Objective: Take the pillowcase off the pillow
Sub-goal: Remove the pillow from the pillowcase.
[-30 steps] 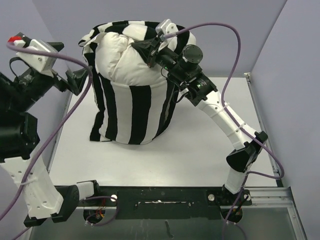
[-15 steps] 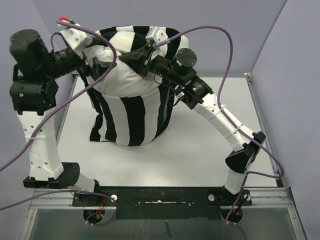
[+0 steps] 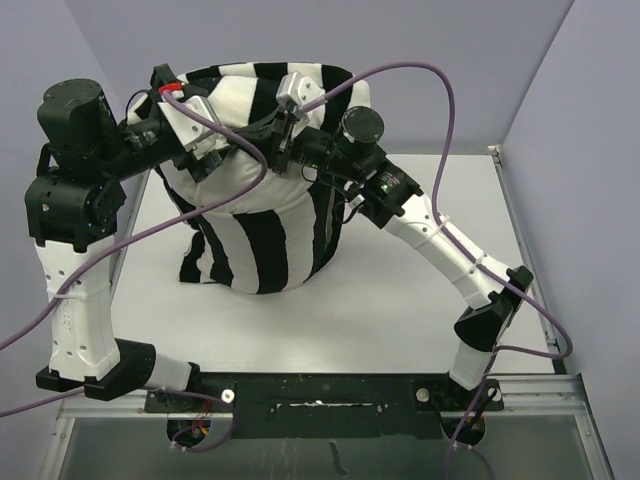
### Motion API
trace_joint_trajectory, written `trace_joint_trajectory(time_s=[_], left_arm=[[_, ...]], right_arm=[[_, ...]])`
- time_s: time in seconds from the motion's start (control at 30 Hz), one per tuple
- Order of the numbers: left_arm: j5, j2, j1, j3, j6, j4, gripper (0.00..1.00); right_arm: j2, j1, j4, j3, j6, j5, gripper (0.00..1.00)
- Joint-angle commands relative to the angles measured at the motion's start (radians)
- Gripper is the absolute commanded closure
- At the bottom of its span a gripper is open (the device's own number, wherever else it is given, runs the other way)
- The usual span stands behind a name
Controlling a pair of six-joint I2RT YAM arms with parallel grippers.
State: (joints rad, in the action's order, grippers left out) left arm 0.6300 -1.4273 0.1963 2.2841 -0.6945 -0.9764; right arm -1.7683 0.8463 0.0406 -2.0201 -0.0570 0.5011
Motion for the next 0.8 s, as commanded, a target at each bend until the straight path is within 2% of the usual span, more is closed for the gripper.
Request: trace_joint_trajectory(time_s=[0.0,0.17,0.37,0.57,0.7,0.77], left_arm=[[-0.041,-0.002,-0.002,0.058,-0.151,-0.064,0.15],[-0.071,-0.056,-0.002,0.164,-0.248,-0.19,0.21],[-0.115,-0.007,-0.002,0.054,-0.225,-0.02,0.23],[-0.088,-0.009,0.013,0.025,-0.125,0.056,0.29],[-0.045,0.017,0.04,-0.083,-0.028,0.128,0.32],[-0.067,0.039,0.086,-0.147,-0.026,0.156,0.32]], right_arm=[[0.022,0.013,-0.172,0.052,0.016,0.088,1.0],[0.063,0.013,-0.185,0.099,0.02,0.096,1.0],[0.102,0.014,-0.19,0.167,0.018,0.102,1.0],[0.104,0.016,-0.179,0.172,-0.004,0.111,1.0],[0.09,0.022,-0.169,0.162,-0.023,0.121,1.0],[0.086,0.025,-0.158,0.165,-0.034,0.128,1.0]])
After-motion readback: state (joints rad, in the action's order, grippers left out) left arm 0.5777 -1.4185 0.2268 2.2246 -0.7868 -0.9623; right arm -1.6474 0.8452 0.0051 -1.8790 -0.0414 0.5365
